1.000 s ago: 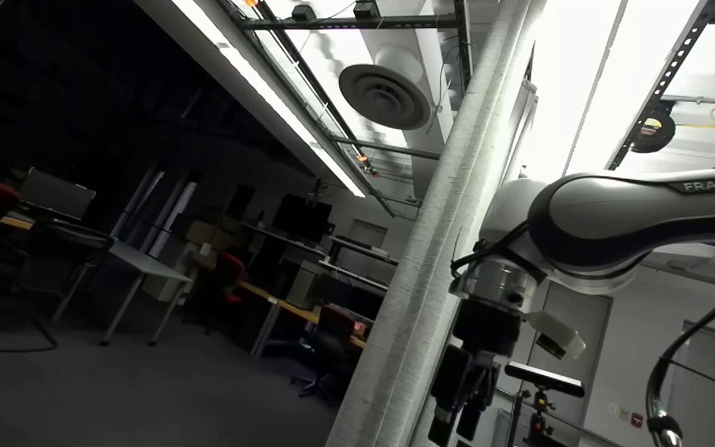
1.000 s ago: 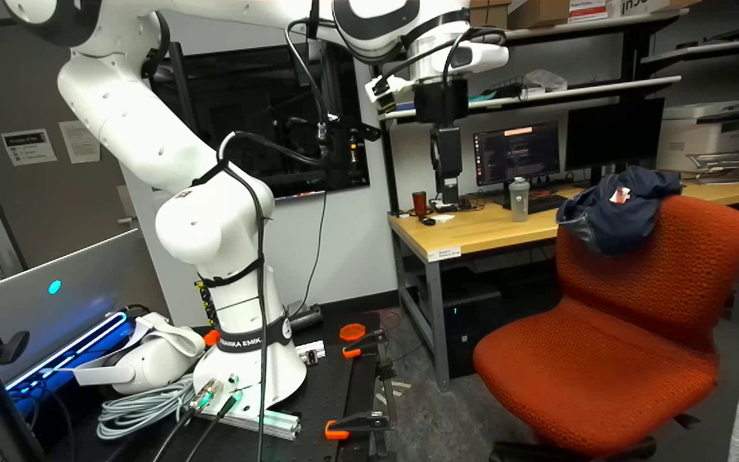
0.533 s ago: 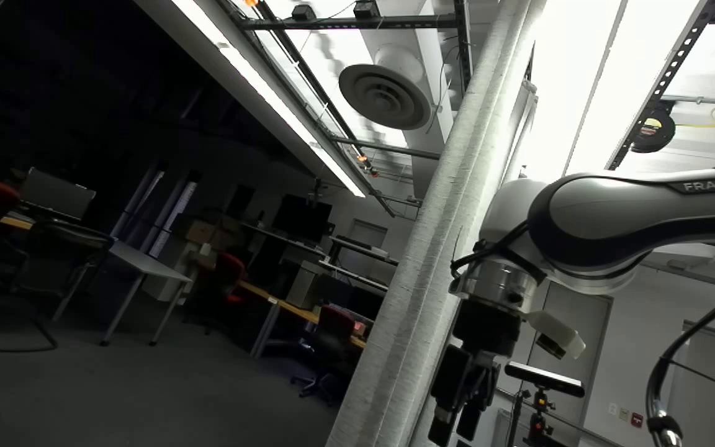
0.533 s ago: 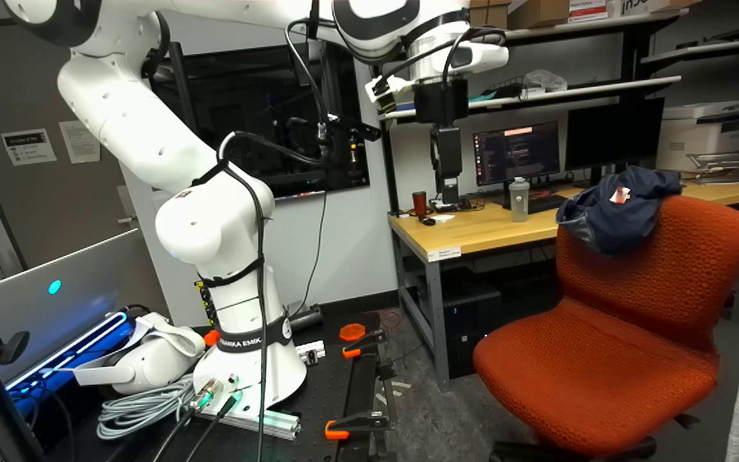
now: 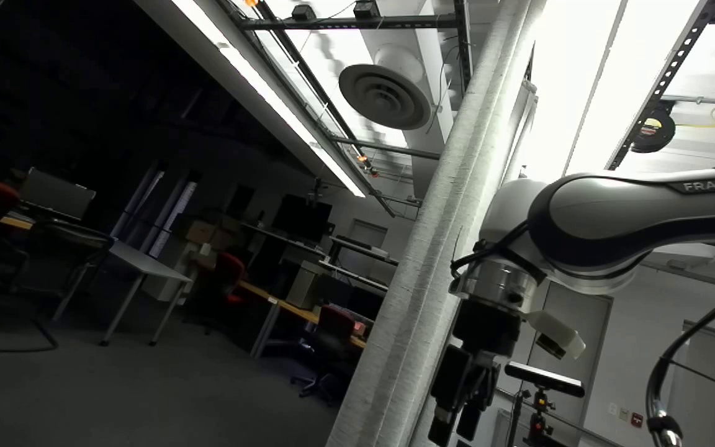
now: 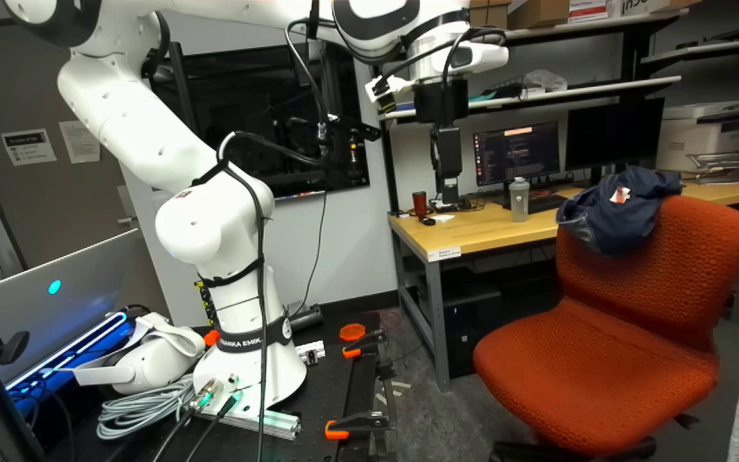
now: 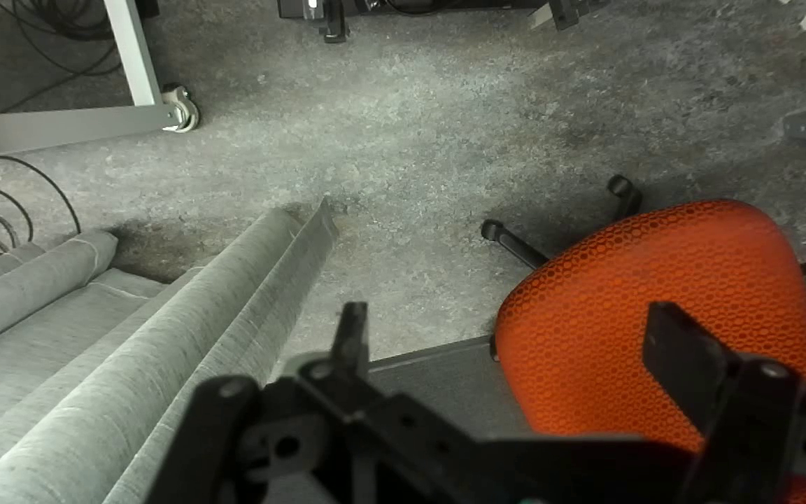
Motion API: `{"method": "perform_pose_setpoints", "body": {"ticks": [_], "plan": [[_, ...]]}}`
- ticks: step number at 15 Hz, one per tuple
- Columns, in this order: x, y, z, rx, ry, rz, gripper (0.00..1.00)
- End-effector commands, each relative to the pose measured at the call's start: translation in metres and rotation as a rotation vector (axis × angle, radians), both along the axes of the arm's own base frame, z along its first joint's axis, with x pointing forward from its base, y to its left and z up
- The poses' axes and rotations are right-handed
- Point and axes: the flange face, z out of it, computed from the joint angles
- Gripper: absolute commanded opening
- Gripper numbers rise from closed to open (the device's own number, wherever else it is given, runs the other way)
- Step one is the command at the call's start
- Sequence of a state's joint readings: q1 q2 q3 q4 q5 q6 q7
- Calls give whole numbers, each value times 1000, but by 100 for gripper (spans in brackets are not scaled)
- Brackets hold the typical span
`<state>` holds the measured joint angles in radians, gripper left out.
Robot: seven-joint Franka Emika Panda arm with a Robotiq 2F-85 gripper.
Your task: Slide the curtain to the left
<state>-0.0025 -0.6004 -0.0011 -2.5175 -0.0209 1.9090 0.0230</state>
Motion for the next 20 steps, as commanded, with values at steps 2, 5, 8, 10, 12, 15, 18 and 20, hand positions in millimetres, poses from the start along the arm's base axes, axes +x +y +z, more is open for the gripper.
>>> {"method": "perform_pose_setpoints", "body": {"ticks": [2, 5, 8, 10, 12, 15, 18, 20], "plan": [[0, 0, 1, 0, 1, 0, 100], [0, 0, 1, 0, 1, 0, 100], [0, 0, 1, 0, 1, 0, 100], [0, 0, 1, 0, 1, 0, 100], [7, 0, 4, -4, -15, -10, 100], [20, -11, 9, 3, -34, -40, 100], [35, -35, 18, 9, -71, -97, 100], [46, -58, 25, 18, -96, -152, 100]]}}
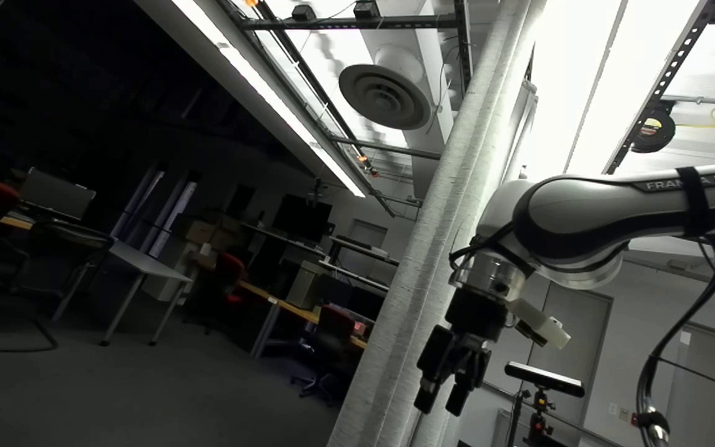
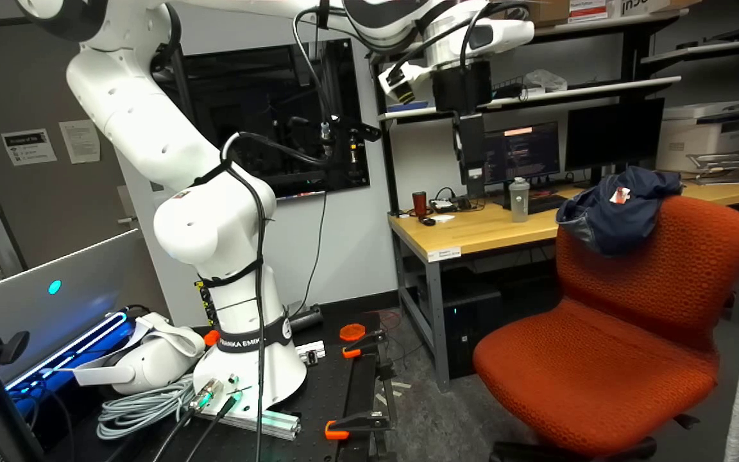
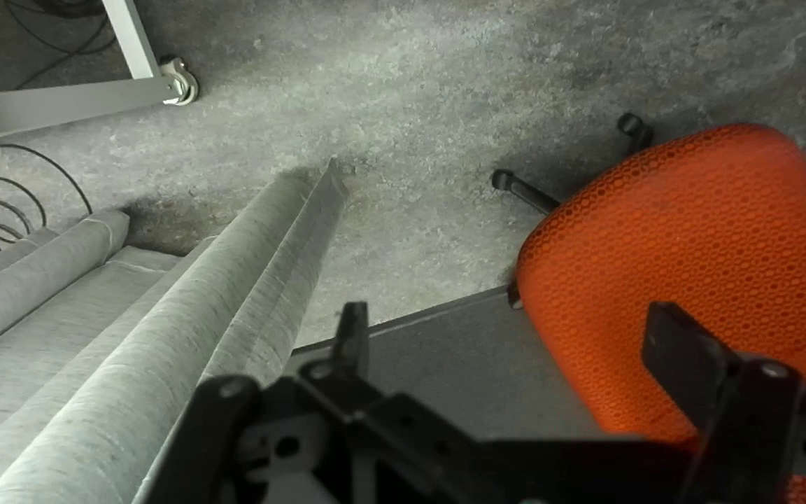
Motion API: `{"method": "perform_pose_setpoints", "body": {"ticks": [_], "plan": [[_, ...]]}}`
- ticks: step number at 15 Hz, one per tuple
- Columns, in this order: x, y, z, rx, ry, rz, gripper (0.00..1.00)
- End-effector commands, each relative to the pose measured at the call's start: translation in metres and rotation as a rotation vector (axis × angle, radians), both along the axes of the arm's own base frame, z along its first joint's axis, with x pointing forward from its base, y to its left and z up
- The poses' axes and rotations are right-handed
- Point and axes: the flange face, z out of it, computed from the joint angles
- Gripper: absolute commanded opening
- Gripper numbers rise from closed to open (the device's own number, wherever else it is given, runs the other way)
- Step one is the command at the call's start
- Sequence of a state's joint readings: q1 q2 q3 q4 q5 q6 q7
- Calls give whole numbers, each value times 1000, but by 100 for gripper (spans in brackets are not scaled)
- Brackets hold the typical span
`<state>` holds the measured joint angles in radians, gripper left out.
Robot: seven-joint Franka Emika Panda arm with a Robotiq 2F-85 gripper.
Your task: Slide the curtain to the left
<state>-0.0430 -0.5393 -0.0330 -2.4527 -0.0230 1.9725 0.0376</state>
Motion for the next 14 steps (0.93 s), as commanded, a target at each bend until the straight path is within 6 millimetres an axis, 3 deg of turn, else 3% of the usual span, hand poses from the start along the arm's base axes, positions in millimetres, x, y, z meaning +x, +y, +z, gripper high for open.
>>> {"method": "perform_pose_setpoints", "body": {"ticks": [1, 7, 9, 10, 14], "plan": [[25, -42, 15, 13, -39, -99, 100], [51, -122, 42, 49, -106, -271, 100], [54, -128, 56, 49, -140, -283, 100], [43, -124, 43, 37, -113, -257, 100], [49, -128, 52, 34, -129, -267, 100]]}}
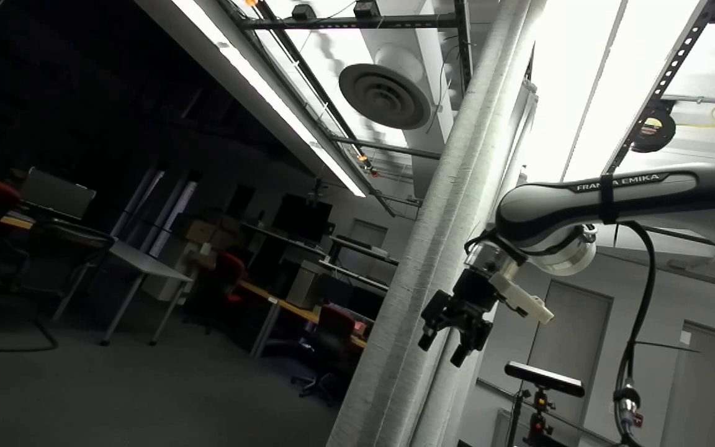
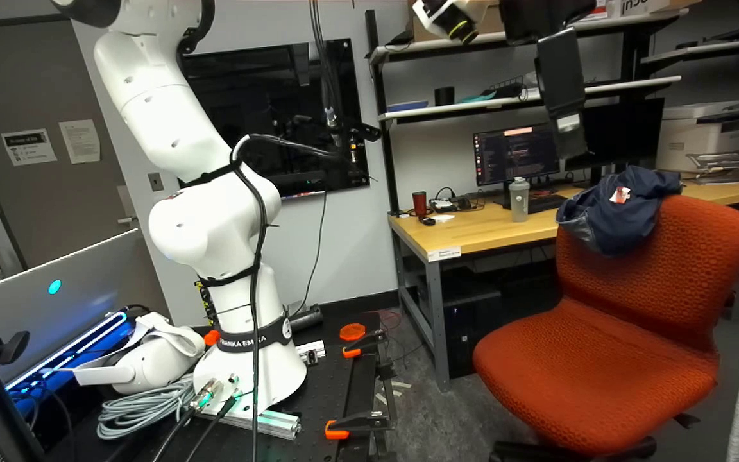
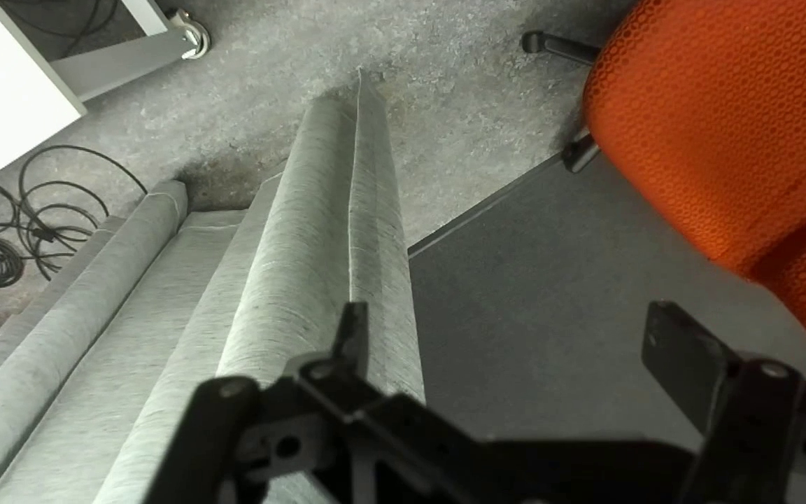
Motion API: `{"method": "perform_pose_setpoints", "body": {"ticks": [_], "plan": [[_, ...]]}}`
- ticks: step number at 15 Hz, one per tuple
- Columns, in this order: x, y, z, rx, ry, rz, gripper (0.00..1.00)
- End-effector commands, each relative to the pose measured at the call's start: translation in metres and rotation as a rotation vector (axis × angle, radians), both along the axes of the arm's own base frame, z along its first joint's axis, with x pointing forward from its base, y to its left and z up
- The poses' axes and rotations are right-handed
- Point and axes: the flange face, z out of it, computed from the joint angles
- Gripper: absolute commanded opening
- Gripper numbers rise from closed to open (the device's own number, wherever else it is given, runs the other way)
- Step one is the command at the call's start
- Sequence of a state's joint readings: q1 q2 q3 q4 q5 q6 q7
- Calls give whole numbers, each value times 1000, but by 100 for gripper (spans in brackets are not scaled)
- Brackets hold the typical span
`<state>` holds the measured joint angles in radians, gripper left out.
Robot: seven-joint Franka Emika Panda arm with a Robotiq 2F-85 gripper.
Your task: Slide the curtain to the left
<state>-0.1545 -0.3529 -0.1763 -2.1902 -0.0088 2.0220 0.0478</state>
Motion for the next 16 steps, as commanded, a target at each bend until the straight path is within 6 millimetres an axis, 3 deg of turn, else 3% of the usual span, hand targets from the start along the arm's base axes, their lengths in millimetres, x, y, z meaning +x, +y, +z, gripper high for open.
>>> {"method": "perform_pose_setpoints", "body": {"ticks": [1, 9, 13, 16], "plan": [[2, 0, 0, 0, 19, 13, 100], [26, -52, 16, -107, 83, -35, 100], [46, -69, 37, -119, 32, -46, 100], [58, -79, 64, -138, -63, -79, 100]]}}
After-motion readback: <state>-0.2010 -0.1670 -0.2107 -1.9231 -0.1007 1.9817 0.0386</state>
